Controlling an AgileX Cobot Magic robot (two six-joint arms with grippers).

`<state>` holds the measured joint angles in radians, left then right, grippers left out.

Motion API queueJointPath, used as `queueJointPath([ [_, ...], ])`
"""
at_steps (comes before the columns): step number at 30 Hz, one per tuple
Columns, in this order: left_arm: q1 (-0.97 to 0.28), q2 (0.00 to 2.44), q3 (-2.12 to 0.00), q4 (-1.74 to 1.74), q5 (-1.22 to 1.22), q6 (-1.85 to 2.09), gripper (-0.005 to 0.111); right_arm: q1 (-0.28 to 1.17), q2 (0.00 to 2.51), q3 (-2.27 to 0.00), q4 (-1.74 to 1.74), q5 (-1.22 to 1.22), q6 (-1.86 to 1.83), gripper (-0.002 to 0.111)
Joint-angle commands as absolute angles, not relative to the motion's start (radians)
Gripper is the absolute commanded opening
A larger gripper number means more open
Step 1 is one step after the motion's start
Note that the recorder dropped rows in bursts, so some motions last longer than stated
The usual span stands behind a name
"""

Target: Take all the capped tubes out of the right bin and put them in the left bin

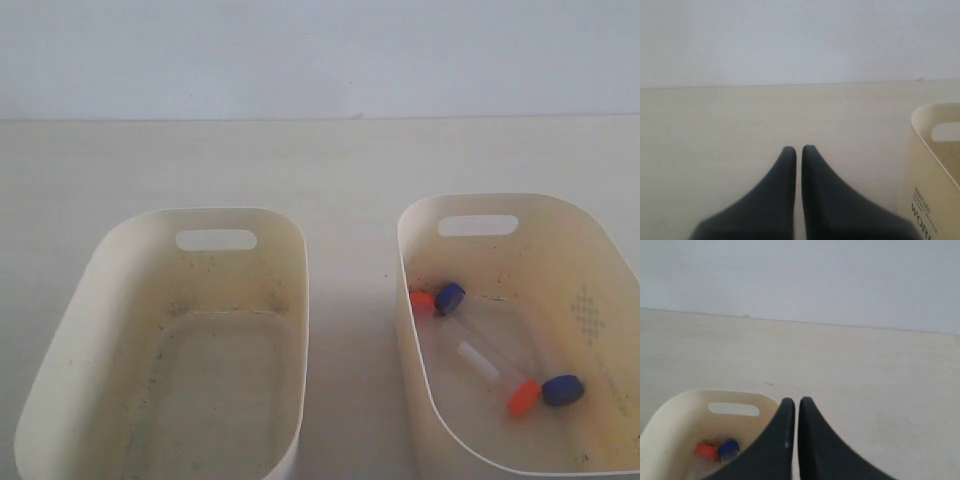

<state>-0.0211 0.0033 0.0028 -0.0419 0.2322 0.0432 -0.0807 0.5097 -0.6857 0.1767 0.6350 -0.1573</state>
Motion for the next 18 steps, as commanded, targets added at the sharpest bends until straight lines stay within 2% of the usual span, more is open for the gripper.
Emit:
queueJointPath([
  [1,-0.02,0.0,0.0,-0.04,0.225,0.035,0.004,-0.089,0.519,-0.689,0.272,0.533,-0.176,0.002],
  [5,-0.02,0.0,0.0,-0.04,0.225,0.035,0.004,-0.087,0.569,-0.691,0.307,0.542,-0.235,0.002],
  [12,-0.02,0.0,0.0,-0.04,0.225,0.035,0.004,-0.08,0.805,-0.82,0.383,0.808,-0.365,0.002],
  [18,-0.02,0.0,0.0,-0.04,0.225,0.035,0.004,0.0,1.018,-0.982,0.368,1.007,-0.365,0.0],
])
